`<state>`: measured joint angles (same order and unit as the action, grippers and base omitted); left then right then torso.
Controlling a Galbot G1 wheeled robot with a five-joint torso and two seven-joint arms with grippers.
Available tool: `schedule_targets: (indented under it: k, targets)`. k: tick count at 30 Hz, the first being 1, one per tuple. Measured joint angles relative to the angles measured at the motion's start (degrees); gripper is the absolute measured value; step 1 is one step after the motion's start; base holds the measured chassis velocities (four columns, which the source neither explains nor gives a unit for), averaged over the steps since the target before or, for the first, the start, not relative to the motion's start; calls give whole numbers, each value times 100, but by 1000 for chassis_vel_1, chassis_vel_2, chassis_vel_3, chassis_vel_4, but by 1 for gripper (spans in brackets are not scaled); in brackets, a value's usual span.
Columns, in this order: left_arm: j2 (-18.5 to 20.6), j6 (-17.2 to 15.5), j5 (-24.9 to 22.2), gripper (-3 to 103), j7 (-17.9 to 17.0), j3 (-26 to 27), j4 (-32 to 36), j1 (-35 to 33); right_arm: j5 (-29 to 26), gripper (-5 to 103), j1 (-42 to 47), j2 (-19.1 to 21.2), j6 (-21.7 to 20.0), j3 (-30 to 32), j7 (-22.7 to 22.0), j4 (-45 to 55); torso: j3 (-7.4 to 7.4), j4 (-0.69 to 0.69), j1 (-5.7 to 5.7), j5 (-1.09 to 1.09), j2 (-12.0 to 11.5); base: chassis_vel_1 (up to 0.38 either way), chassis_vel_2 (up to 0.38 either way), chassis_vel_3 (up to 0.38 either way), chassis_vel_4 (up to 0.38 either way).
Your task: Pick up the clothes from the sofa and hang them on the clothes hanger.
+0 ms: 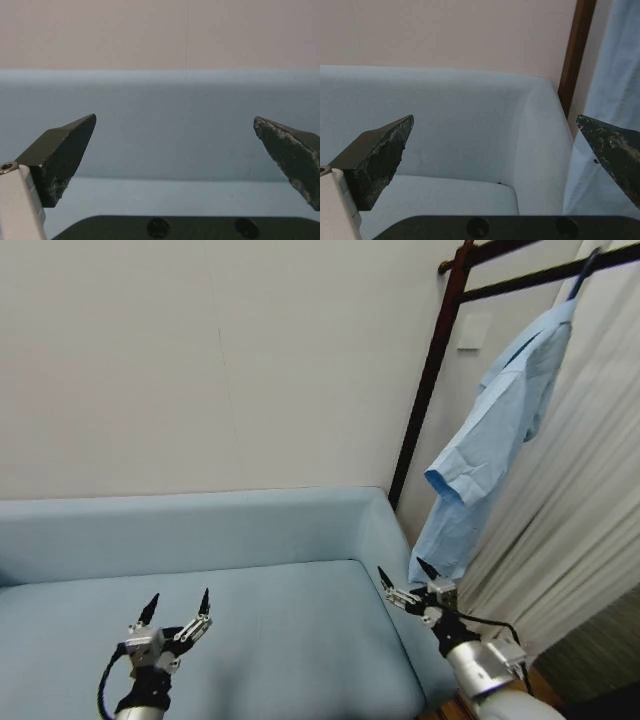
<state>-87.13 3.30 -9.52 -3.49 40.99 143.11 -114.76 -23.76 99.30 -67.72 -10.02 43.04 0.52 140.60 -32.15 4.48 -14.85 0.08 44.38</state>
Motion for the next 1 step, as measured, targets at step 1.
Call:
schedule_targets:
  k: [1]
  targets:
    - [-71,-48,2,100,34,8,3,-101,-59,100,45,-56,-41,98,48,26,0,0,0,1,0,0,0,0,0]
